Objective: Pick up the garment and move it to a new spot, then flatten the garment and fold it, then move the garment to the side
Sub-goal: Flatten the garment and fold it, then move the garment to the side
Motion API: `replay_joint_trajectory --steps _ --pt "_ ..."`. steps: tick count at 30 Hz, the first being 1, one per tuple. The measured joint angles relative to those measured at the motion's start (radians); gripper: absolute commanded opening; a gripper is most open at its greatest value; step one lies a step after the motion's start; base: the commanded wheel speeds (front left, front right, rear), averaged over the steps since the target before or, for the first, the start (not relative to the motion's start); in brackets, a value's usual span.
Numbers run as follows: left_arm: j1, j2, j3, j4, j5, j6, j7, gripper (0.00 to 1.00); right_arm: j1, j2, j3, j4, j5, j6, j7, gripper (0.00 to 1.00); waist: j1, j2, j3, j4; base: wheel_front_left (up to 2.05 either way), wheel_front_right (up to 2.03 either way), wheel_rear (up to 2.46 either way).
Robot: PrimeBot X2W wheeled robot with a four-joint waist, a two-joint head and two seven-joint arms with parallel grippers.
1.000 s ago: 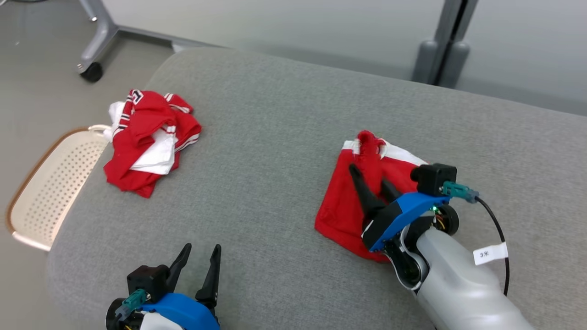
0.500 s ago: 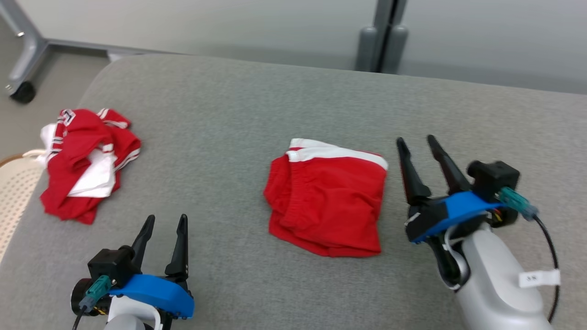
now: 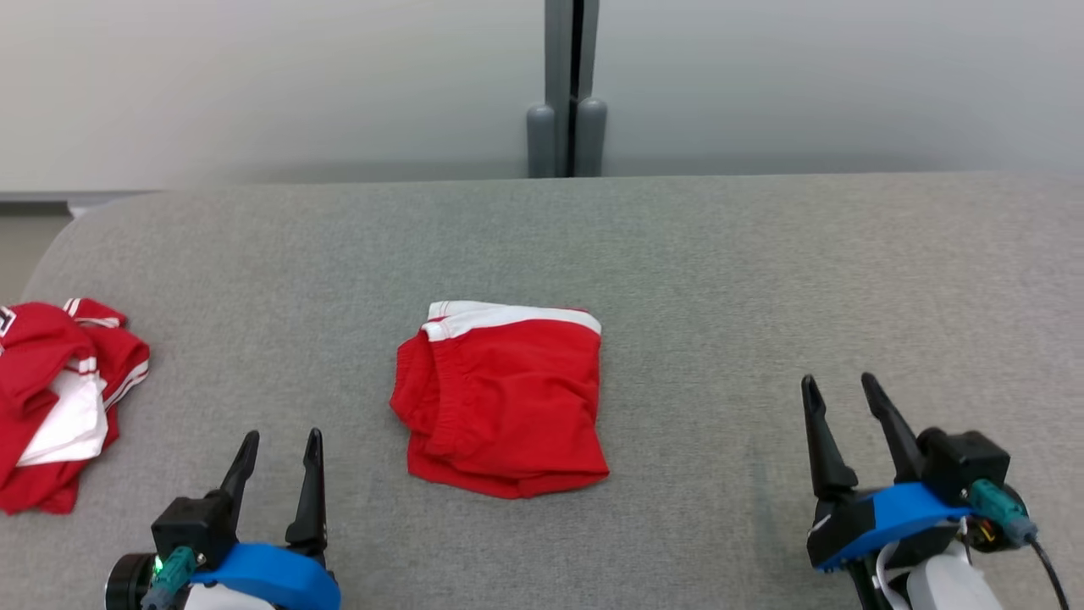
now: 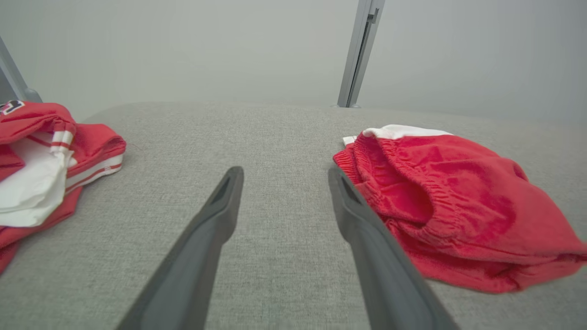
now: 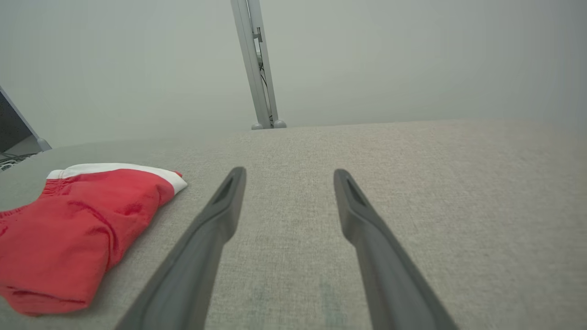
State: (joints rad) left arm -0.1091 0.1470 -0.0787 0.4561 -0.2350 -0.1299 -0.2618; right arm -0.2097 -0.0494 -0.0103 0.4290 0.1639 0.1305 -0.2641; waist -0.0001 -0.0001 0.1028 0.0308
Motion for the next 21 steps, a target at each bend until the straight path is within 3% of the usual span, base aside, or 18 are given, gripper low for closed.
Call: replay_joint_trajectory --steps 12,21 --pt "0.060 -0.042 0.066 0.024 0.079 0.000 0.000 1.00 0.075 0.000 0.039 0.012 -0.013 0.000 0.000 1.00 -0.0001 0.0000 -0.078 -0.082 0.00 0.00 0.00" --pt "0.066 -0.056 0.063 0.022 0.098 0.000 0.000 1.00 0.077 0.000 0.046 0.016 -0.014 0.000 0.000 1.00 0.0000 0.0000 -0.076 -0.082 0.00 0.00 0.00"
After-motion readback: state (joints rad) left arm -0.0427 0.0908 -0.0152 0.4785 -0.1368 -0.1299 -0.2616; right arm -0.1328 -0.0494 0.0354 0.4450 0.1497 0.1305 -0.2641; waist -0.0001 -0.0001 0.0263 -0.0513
